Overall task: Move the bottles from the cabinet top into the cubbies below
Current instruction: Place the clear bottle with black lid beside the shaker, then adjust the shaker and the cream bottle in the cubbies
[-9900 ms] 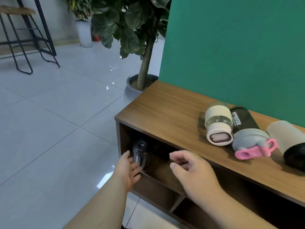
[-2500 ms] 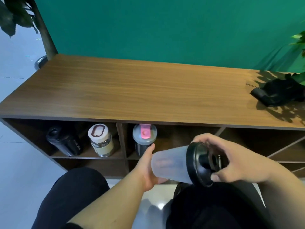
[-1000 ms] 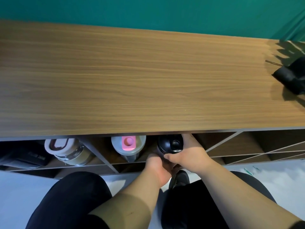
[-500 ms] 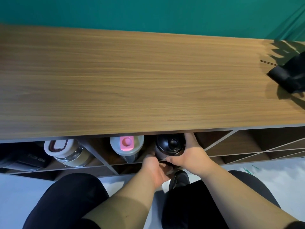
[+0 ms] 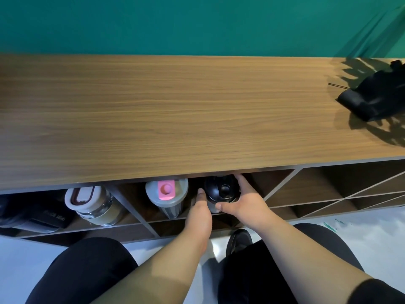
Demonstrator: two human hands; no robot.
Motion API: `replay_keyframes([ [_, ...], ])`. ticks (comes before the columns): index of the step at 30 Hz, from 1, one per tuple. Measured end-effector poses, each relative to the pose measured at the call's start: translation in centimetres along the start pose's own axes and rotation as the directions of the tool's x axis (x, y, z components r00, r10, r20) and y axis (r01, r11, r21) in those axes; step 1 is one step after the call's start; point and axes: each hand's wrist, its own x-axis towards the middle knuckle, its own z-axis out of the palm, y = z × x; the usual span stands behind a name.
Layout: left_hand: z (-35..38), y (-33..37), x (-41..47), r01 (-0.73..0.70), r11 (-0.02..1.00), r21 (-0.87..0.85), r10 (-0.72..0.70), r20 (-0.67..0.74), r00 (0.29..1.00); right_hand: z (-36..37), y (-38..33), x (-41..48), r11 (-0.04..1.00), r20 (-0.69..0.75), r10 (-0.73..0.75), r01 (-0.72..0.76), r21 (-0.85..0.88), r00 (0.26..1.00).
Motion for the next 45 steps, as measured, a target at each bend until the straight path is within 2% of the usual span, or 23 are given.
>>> replay_keyframes([
  [9, 0.3, 1.1, -1.7, -0.011, 1.0, 0.018, 0.01, 0.028, 1.0, 0.2, 0.2, 0.2, 1.0, 0.009, 0.027, -0.027, -0.003, 1.0],
  [14, 0.2, 1.7, -2.6, 0.062, 0.998, -0.027, -0.061, 0.044, 0.997, 0.0, -0.2, -0.3, 0.998, 0.0, 0.046, -0.046, -0.034, 0.999],
  [16, -0.3, 1.7, -2.7, 0.061, 0.998, -0.002, -0.061, 0.041, 0.997, 0.1, -0.2, -0.8, 0.995, -0.007, 0.09, -0.09, -0.037, 0.996],
  [17, -0.5, 1.6, -2.8, 0.05, 0.999, 0.013, -0.05, 0.038, 0.998, 0.3, -0.2, -1.3, 0.987, 0.0, 0.158, -0.158, -0.041, 0.987],
  [18, -0.9, 1.5, -2.9, 0.041, 0.999, 0.026, -0.042, 0.036, 0.998, 0.4, -0.2, -1.8, 0.967, 0.014, 0.242, -0.24, -0.078, 0.97],
  [20, -1.9, 1.0, -3.2, 0.049, 0.997, 0.063, -0.051, 0.039, 0.998, 0.5, -0.3, -3.0, 0.868, 0.114, 0.42, -0.362, -0.34, 0.9],
  [22, -3.2, 0.3, -3.5, 0.044, 0.989, 0.139, -0.05, 0.034, 0.998, 1.1, -0.7, -4.2, 0.723, 0.271, 0.574, -0.323, -0.611, 0.772],
  [23, -3.8, -0.1, -3.6, 0.046, 0.984, 0.171, -0.053, 0.031, 0.998, 1.6, -0.9, -4.6, 0.69, 0.331, 0.61, -0.277, -0.668, 0.72],
  [24, -4.6, -0.3, -3.6, 0.055, 0.982, 0.182, -0.058, 0.016, 0.998, 2.3, -1.2, -4.8, 0.702, 0.374, 0.601, -0.242, -0.67, 0.707],
  [26, -6.1, -0.5, -3.6, 0.099, 0.986, 0.137, -0.093, -0.045, 0.995, 3.9, -2.2, -4.9, 0.808, 0.416, 0.493, -0.224, -0.545, 0.765],
  [28, -7.7, -0.5, -3.4, 0.11, 0.992, 0.068, -0.102, -0.116, 0.988, 5.5, -3.3, -4.9, 0.917, 0.39, 0.358, -0.242, -0.317, 0.848],
  [32, -10.2, 0.2, -3.4, -0.018, 1.0, -0.005, 0.017, -0.187, 0.982, 8.4, -4.9, -3.7, 0.977, 0.205, 0.198, -0.211, 0.044, 0.959],
  [36, -11.2, 1.7, -4.1, -0.112, 0.994, -0.007, 0.109, -0.17, 0.979, 9.8, -5.8, -2.7, 0.989, 0.056, 0.082, -0.089, 0.122, 0.995],
  [39, -11.4, 2.6, -4.2, -0.158, 0.987, 0.004, 0.157, -0.161, 0.975, 10.0, -6.5, -2.2, 0.975, 0.056, 0.022, -0.034, 0.219, 0.998],
  [45, -11.4, 3.1, -3.6, -0.205, 0.97, 0.131, 0.22, -0.12, 0.968, 10.2, -6.6, -1.5, 0.971, 0.042, 0.014, -0.024, 0.239, 0.999],
])
